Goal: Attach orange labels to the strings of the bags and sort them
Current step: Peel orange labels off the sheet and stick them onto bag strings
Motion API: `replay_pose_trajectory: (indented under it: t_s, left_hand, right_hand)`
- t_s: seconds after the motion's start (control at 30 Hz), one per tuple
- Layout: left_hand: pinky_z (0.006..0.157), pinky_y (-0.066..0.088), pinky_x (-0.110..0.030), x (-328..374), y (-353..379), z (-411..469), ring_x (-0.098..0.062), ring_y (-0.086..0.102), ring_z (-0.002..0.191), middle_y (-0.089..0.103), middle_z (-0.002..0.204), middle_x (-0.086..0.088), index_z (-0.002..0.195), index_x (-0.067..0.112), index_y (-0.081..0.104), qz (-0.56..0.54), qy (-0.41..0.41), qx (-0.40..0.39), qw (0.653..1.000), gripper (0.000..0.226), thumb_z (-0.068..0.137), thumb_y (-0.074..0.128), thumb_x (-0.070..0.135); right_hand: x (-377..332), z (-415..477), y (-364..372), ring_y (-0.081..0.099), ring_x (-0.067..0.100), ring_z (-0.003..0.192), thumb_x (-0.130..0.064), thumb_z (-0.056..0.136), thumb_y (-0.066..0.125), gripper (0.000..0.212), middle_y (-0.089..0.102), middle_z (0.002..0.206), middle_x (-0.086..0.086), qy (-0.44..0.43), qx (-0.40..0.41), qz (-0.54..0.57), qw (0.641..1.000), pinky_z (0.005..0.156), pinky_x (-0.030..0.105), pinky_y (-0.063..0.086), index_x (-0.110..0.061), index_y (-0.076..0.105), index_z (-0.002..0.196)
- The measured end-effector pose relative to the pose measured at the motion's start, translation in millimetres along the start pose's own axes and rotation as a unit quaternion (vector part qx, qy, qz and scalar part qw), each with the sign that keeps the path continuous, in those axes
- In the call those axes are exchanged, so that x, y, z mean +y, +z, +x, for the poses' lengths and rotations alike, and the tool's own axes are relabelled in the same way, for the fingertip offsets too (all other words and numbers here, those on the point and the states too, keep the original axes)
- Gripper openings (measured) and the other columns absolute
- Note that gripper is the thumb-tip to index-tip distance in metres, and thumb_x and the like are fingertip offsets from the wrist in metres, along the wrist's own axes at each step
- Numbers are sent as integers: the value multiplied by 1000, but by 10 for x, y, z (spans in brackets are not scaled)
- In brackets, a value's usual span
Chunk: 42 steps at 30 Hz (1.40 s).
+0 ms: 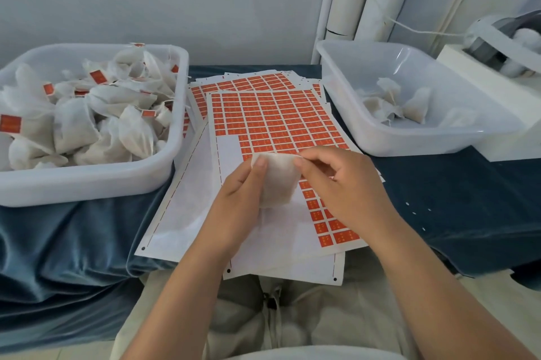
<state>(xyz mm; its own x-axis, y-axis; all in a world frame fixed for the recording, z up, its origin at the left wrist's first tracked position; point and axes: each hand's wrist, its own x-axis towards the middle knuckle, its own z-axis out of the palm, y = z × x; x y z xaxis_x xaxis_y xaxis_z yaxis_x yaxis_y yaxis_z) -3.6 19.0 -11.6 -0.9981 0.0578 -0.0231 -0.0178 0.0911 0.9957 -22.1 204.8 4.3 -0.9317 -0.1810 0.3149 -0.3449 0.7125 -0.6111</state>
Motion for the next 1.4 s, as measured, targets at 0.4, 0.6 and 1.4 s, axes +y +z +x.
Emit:
replay_pose_trajectory:
  t_s: [0.4,0.6,1.4]
  left_hand:
    - [78,52,-14,-30,-32,25,0,68,105,75,107,22,106,37,74,38,78,-14,996,30,108,45,48]
    - [69,50,-9,48,46,-9,-1,67,81,68,81,17,85,35,70,55,113,-56,991,27,93,57,57]
    - [104,47,-25,11,-198,-81,15,51,126,58,133,41,119,54,65,182,84,26,979,54,80,47,85]
  right_hand:
    - [-100,5,-167,67,3,67,-50,103,57,33,70,76,-15,109,-61,126,984,65,15,45,-34,66,74]
    - [-80,-28,-69,30,11,47,-22,106,54,39,34,56,4,188,-139,531,815,55,26,34,-14,50,68]
    - [-52,48,-330,46,6,57,-41,108,53,34,52,68,-7,98,-2,721,686,61,22,50,-22,68,83]
